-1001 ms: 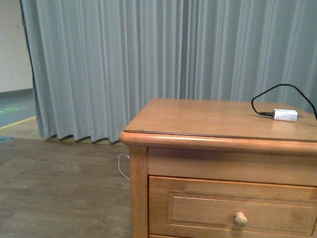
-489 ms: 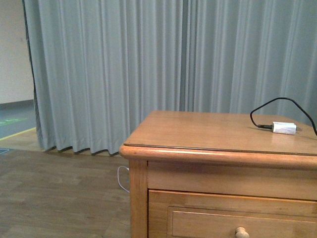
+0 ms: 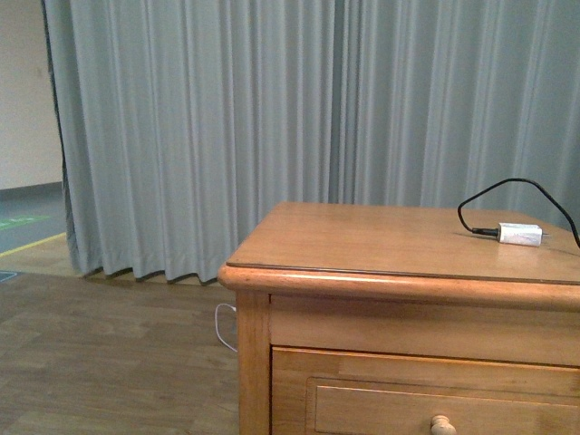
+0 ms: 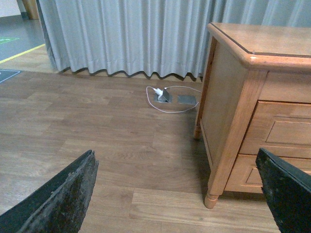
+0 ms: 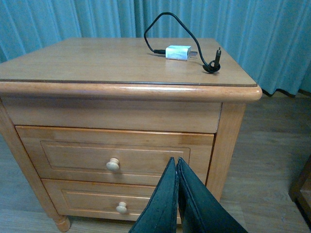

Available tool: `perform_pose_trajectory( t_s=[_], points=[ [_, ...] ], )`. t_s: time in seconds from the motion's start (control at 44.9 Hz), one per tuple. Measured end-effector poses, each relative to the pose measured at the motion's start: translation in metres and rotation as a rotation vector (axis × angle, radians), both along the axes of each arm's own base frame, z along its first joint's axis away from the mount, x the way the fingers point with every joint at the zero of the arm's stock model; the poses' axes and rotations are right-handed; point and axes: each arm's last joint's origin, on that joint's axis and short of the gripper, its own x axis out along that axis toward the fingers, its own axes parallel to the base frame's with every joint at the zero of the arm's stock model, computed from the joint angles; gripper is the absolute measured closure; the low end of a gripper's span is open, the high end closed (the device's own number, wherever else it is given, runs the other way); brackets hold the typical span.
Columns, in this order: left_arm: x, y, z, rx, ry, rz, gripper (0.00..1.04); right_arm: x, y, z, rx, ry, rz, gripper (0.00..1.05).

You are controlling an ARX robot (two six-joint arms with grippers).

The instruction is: Place pink marker in drawer with both arms

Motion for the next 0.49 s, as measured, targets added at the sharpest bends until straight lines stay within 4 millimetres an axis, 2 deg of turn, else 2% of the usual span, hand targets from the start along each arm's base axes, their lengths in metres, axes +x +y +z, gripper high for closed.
perform_pose_trajectory(
  t_s=[0.489],
  points=[
    [0.000, 0.000, 0.000, 0.000, 0.000, 0.000, 0.06, -0.015, 0.000, -0.015, 0.000, -0.002, 0.000, 1.03]
  ],
)
